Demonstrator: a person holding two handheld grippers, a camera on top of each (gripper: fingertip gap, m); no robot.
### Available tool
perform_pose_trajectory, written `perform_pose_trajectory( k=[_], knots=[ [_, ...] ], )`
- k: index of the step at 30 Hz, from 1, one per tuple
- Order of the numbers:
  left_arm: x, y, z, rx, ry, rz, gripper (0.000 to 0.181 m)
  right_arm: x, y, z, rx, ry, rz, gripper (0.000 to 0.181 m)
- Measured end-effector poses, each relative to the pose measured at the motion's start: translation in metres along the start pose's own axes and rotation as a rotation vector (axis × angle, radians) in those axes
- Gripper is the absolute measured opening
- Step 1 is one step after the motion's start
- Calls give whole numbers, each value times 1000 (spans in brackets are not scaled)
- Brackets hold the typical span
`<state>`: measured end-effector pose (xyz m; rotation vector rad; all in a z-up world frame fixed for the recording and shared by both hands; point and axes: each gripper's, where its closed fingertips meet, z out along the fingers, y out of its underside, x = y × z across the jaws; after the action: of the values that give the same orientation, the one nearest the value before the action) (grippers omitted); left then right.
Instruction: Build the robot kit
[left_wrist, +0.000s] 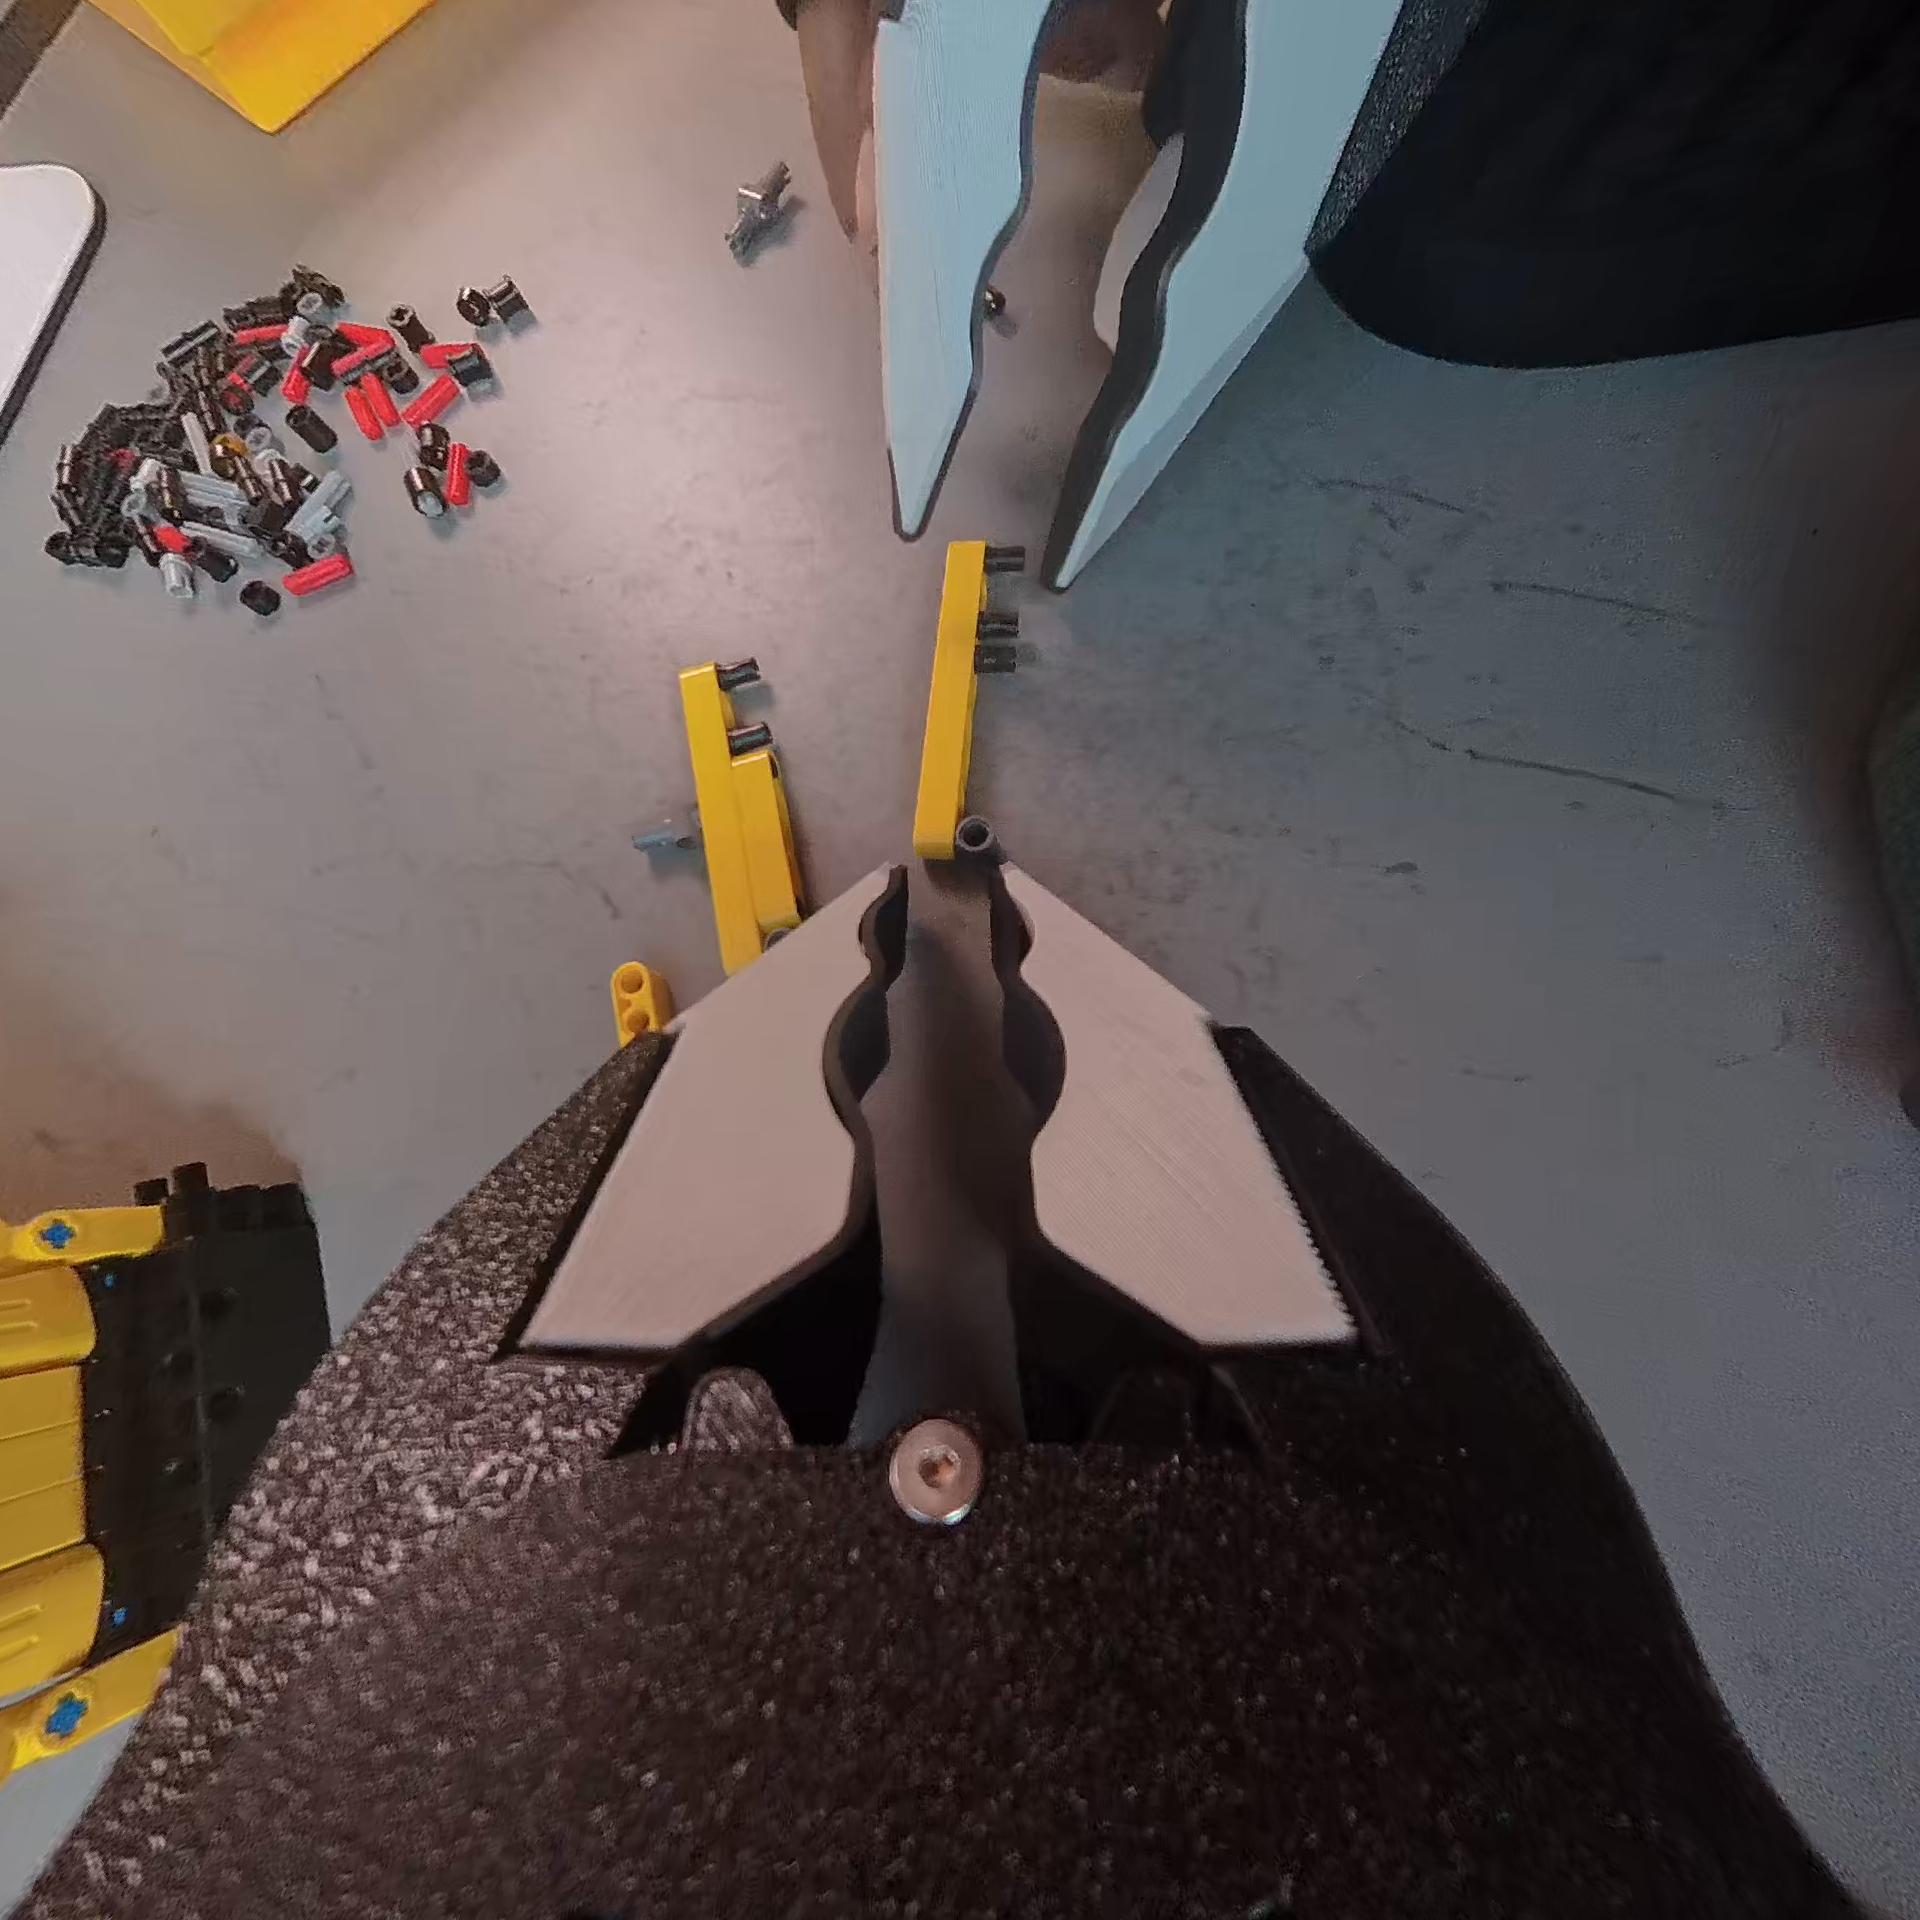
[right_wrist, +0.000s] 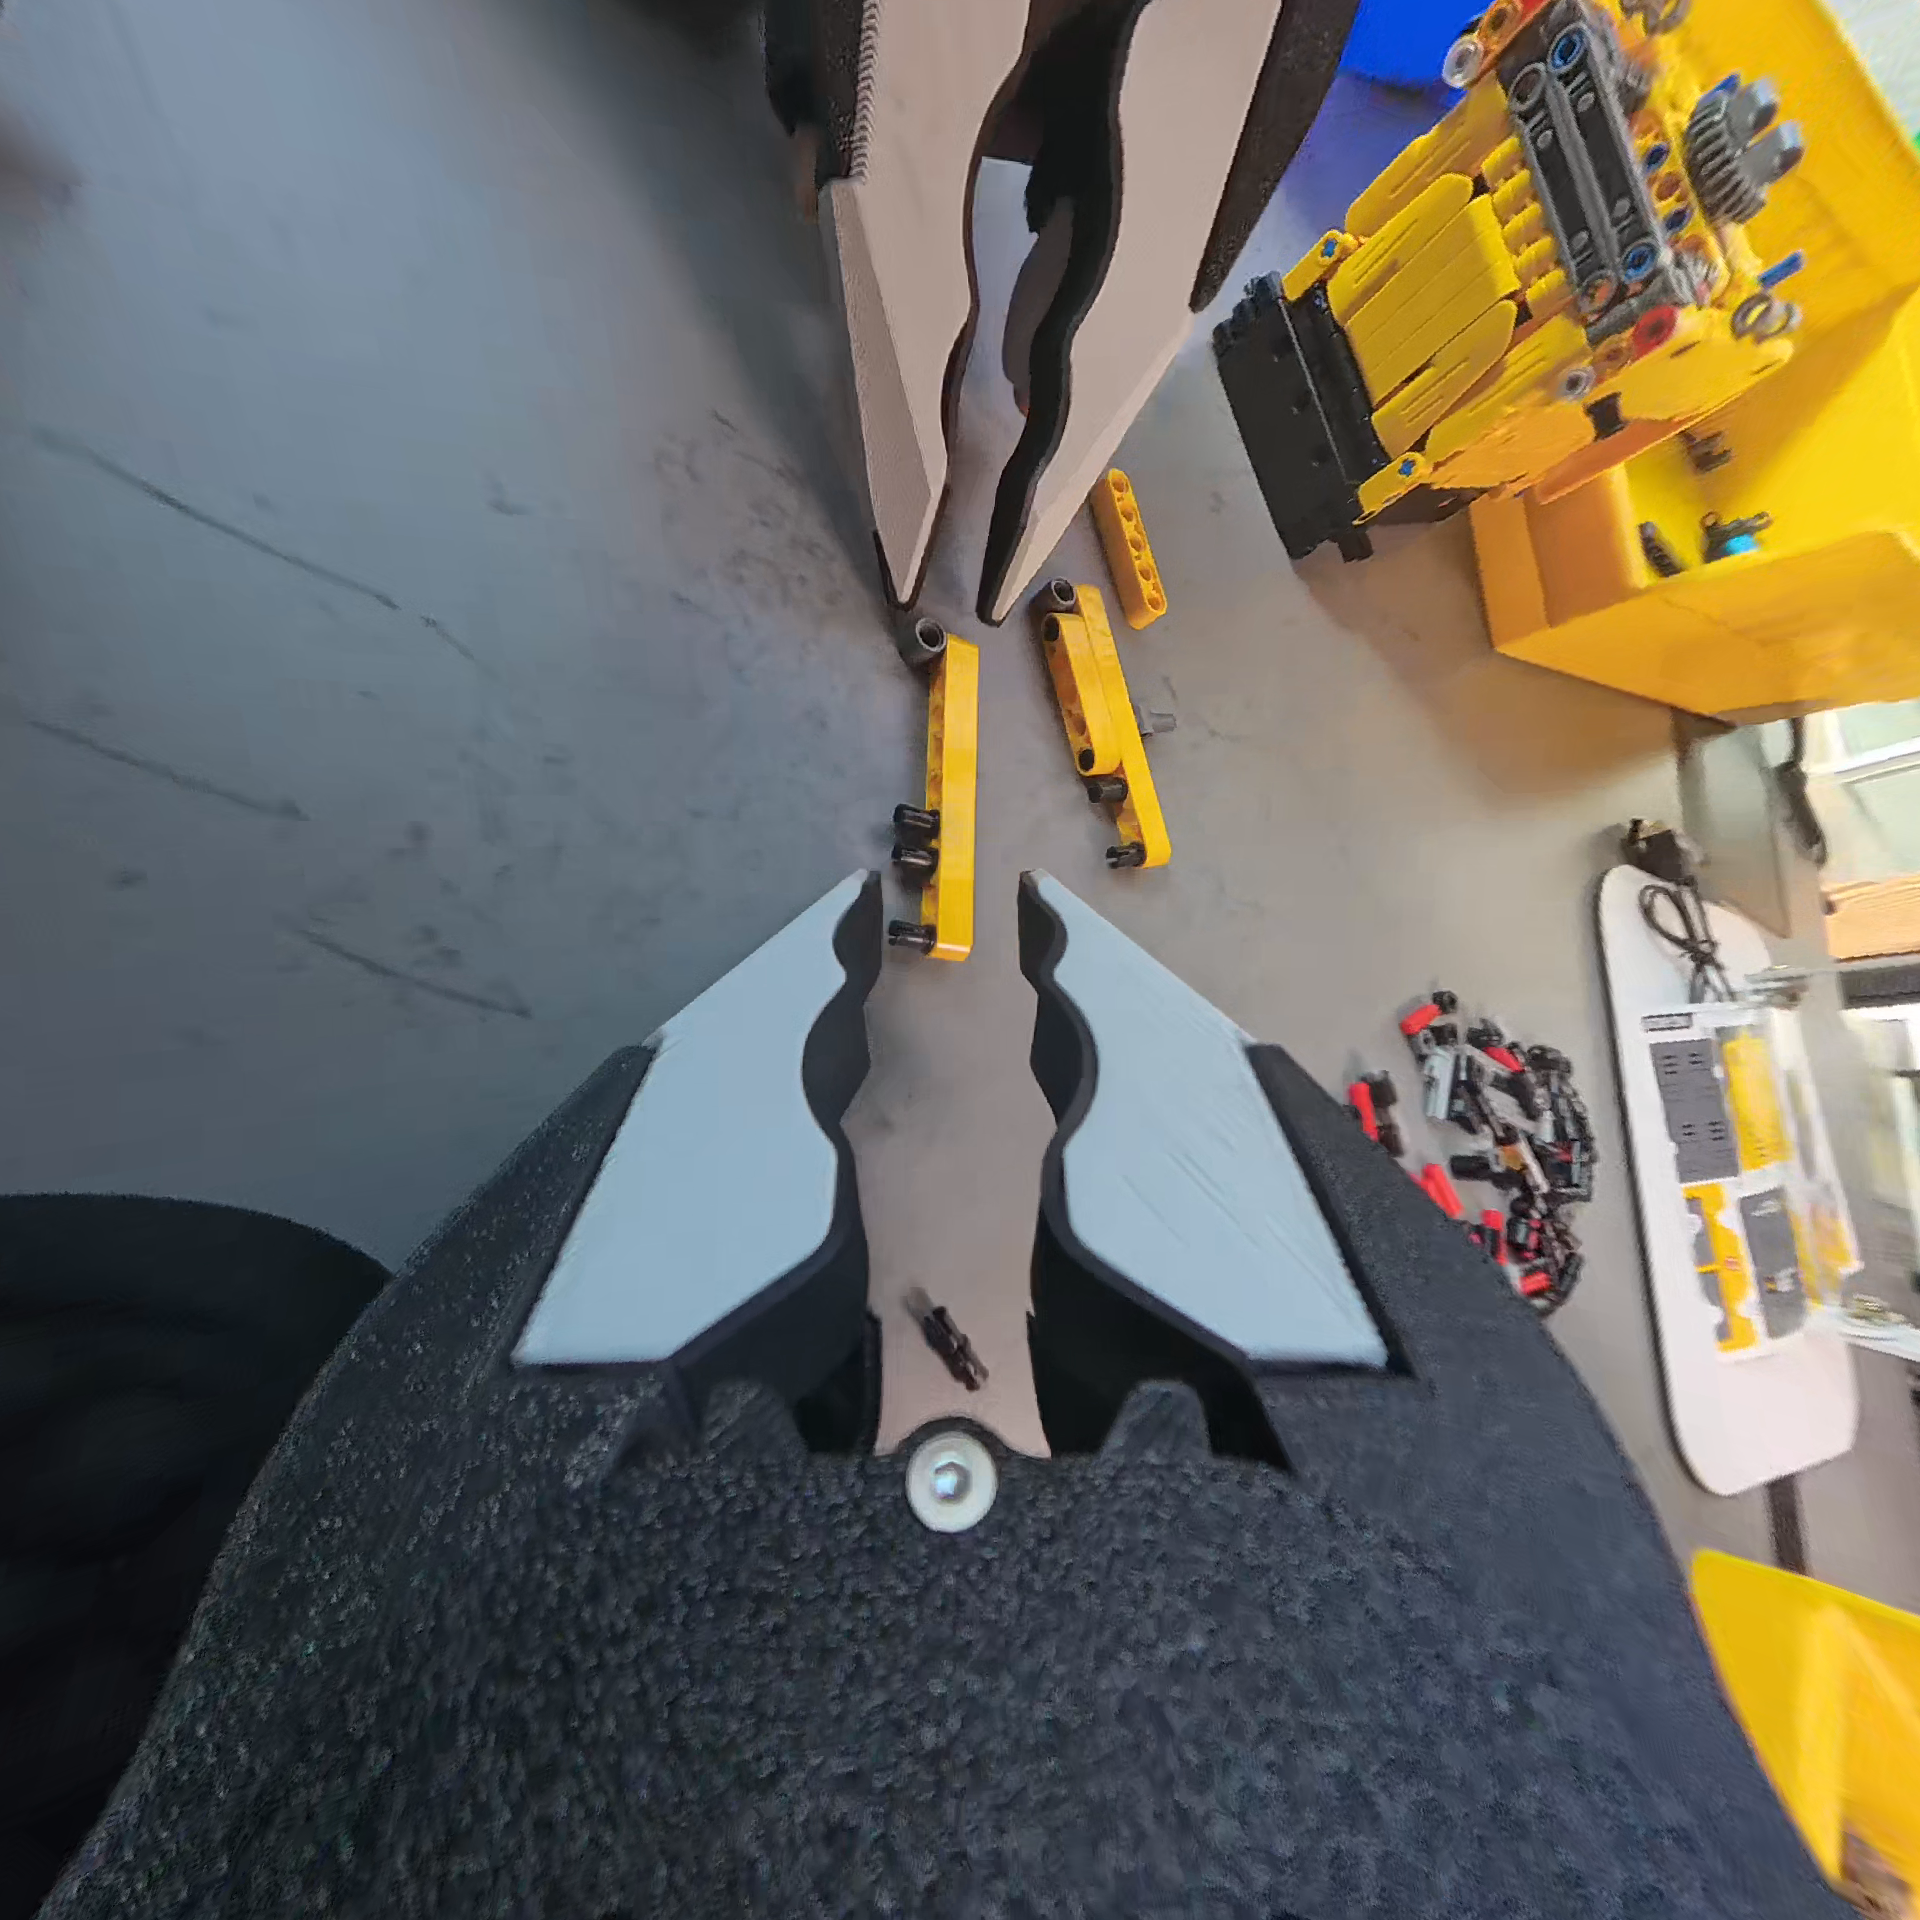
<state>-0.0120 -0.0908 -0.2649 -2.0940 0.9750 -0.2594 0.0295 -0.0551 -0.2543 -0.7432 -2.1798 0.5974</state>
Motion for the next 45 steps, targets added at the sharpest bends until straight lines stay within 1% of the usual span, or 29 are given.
perform_pose_trajectory(
  k=[4,6,10,13,15,17,18,22,25,26,28,30,33,35,36,37,39,41,43,45],
  knots=[
    [-11,-1,-9,34,-30,-43,14,6,-1,-9,46,-47,162,26],
    [-16,-2,-13,55,-40,-66,14,7,3,-10,35,-62,214,25],
    [-7,-9,-13,89,2,-51,19,-2,3,-4,21,-115,257,24],
    [3,-12,-6,76,22,-3,21,-6,3,1,0,-128,245,23],
    [5,-11,0,48,24,23,23,-6,2,5,-6,-117,252,16],
    [5,-6,7,3,15,37,22,-2,2,6,-15,-108,279,5],
    [6,-6,8,-4,25,35,18,-2,2,6,-24,-129,316,5],
    [8,-5,8,-15,99,-69,16,-1,2,7,-43,-253,573,5],
    [9,-8,5,-14,204,-263,16,0,1,8,-44,-322,666,5],
    [10,-11,3,-7,257,-353,16,1,1,8,-44,-328,658,5],
    [11,-15,-2,19,345,-513,16,5,-2,7,-12,-295,550,11],
    [14,-17,-6,39,418,-610,16,4,-14,1,65,-260,385,20],
    [10,-21,-9,84,471,-728,15,-1,-26,0,102,-195,174,21],
    [8,-22,-9,96,490,-769,15,-2,-28,4,99,-164,110,18],
    [8,-23,-10,106,504,-780,15,0,-25,7,73,-143,97,8],
    [8,-24,-11,110,506,-784,16,0,-21,9,57,-143,94,5],
    [8,-23,-11,111,505,-780,17,0,-21,11,56,-197,167,5],
    [10,-24,-12,113,503,-745,20,-3,-17,11,24,-308,252,4],
    [13,-24,-14,103,464,-646,28,-8,-14,11,-17,-446,364,4],
    [17,-22,-14,84,405,-515,29,-12,-13,10,-60,-590,497,4]
  ],
)
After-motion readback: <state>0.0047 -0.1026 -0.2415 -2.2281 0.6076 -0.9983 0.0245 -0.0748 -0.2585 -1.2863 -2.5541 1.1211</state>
